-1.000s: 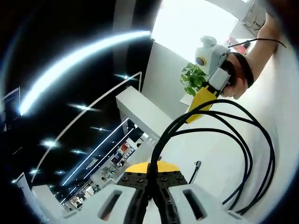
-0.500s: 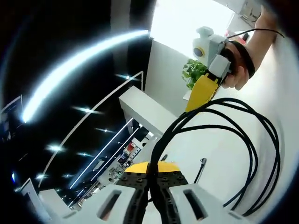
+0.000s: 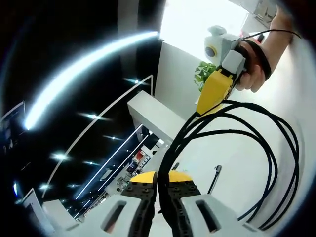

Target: Coil the Type-C to USB data cable on the desktop and secure it with Velcro straps.

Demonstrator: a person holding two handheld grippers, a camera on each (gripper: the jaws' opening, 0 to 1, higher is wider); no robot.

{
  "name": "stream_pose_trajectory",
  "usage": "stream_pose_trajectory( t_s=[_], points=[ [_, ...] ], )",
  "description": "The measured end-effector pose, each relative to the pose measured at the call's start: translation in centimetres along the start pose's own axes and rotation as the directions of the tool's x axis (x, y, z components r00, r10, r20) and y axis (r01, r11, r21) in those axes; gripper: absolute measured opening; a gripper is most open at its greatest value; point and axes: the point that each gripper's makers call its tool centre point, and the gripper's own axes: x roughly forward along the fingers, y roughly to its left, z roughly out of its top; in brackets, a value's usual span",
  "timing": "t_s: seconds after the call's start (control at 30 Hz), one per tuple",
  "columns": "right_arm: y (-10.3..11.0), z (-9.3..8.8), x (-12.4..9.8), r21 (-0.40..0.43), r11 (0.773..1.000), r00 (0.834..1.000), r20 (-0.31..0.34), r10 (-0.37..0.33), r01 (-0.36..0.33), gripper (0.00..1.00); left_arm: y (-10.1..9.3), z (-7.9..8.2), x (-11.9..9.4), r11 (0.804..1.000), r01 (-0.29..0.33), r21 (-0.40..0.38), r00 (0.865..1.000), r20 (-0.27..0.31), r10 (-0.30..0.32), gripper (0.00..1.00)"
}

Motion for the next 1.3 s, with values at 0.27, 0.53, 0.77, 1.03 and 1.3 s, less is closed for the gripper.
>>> stream_pose_trajectory(
  t_s=[0.27, 0.53, 0.77, 1.03, 1.3],
  points=[
    [0.6, 0.1, 0.0, 0.014, 1.0, 1.0, 0.002, 0.028, -0.028, 0.02, 0.1, 0.0, 0.0, 1.0, -0.006, 0.002, 1.0, 0.0, 0.006, 0.08],
    [1.5, -0.1, 0.0, 0.036, 0.997, 0.998, 0.003, 0.068, -0.068, 0.02, 0.3, 0.0, 0.0, 1.0, -0.017, 0.011, 1.0, -0.001, 0.017, 0.09],
    [2.6, -0.6, 0.1, 0.072, 0.99, 0.992, -0.008, 0.124, -0.123, 0.02, 0.5, 0.0, -0.1, 0.999, -0.025, 0.021, 1.0, -0.002, 0.025, 0.09],
    [2.6, -1.0, 0.2, 0.067, 0.989, 0.99, -0.035, 0.135, -0.132, 0.02, 0.9, -0.1, -0.2, 1.0, -0.022, 0.017, 1.0, -0.009, 0.022, 0.05],
    [2.5, -1.2, 0.3, -0.006, 0.994, 0.993, -0.04, 0.107, -0.108, 0.03, 0.8, -0.3, -0.1, 0.999, -0.014, 0.039, 1.0, -0.021, 0.015, 0.04]
  ],
)
